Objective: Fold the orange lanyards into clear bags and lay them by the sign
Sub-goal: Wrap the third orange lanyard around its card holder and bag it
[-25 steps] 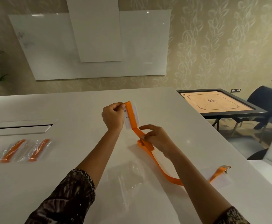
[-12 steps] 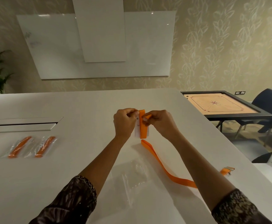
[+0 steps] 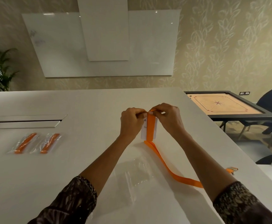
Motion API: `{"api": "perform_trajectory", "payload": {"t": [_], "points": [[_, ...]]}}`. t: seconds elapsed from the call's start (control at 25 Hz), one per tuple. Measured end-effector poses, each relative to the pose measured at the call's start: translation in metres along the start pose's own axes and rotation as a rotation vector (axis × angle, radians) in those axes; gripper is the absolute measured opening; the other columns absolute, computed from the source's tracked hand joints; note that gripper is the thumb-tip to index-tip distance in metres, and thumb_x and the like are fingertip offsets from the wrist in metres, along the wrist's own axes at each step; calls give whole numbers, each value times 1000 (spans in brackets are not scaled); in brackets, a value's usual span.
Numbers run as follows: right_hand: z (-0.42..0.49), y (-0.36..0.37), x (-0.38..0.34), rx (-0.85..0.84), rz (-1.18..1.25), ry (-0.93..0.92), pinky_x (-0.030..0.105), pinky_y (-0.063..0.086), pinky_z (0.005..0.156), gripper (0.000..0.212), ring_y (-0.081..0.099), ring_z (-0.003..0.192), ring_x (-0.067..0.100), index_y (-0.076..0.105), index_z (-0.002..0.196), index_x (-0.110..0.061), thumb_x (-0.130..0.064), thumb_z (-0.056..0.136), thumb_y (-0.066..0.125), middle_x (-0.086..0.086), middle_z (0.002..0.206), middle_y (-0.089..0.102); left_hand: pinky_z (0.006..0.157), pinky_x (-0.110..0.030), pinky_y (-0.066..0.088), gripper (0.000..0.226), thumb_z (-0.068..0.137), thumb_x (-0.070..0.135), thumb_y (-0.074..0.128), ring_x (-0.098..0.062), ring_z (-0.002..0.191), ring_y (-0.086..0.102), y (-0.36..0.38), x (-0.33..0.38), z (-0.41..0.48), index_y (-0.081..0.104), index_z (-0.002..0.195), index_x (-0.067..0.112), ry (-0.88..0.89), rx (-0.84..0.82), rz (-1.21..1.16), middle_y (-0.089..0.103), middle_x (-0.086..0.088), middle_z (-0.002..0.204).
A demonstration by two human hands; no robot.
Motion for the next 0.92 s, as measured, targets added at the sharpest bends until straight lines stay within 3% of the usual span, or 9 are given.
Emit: {"api": "perform_trajectory", "payload": {"t": [0.16,0.28,0.36,0.48,0.72,0.92], "points": [[-1,0,4,2,55,69,30,54,74,5,62,74,10,74,87,-15,-18,83,71,-4,81,69,81,-26,53,21,91,20,64,-23,88,68,1,0,-1,73,102,5,-10,-37,1,73,-11,99],[-3,2,4,-4,83,102,18,51,64,19,63,71,9,57,98,-19,-21,85,71,-7,77,64,85,-29,53,22,91,18,63,-26,92,68,2,-5,0,72,104,4,-61,-76,-34,73,-12,102],[-8,1,-2,5,30,20,15,48,62,22,61,69,11,50,100,-17,-21,88,68,-6,80,62,88,-34,54,21,91,17,63,-27,93,68,1,-8,0,72,105,4,-85,-89,-45,73,-12,103],[-18,2,-9,15,-74,-129,29,55,66,9,63,75,17,63,95,-9,-16,90,64,4,88,68,87,-36,56,21,90,18,65,-27,91,68,0,-10,-4,73,103,4,-72,-100,-81,73,-13,101],[-32,12,-9,-75,-148,-93,21,42,70,15,63,80,21,72,96,-7,-17,92,61,9,95,68,78,-23,52,19,88,20,67,-19,85,67,-4,-18,-17,74,99,6,-64,-91,-89,74,-9,96],[-49,21,-12,-223,-172,-77,21,44,75,18,62,89,23,71,105,-6,-9,90,62,11,102,67,71,-9,44,16,88,20,67,-13,83,65,-6,-22,-28,75,96,8,-22,-78,-29,74,-6,93]]}}
Point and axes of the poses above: each hand's wrist, its own z-axis towards the middle knuckle, its own y-axis out of the palm, x = y × z, the point moved 6 cm from there along z, towards the middle knuckle
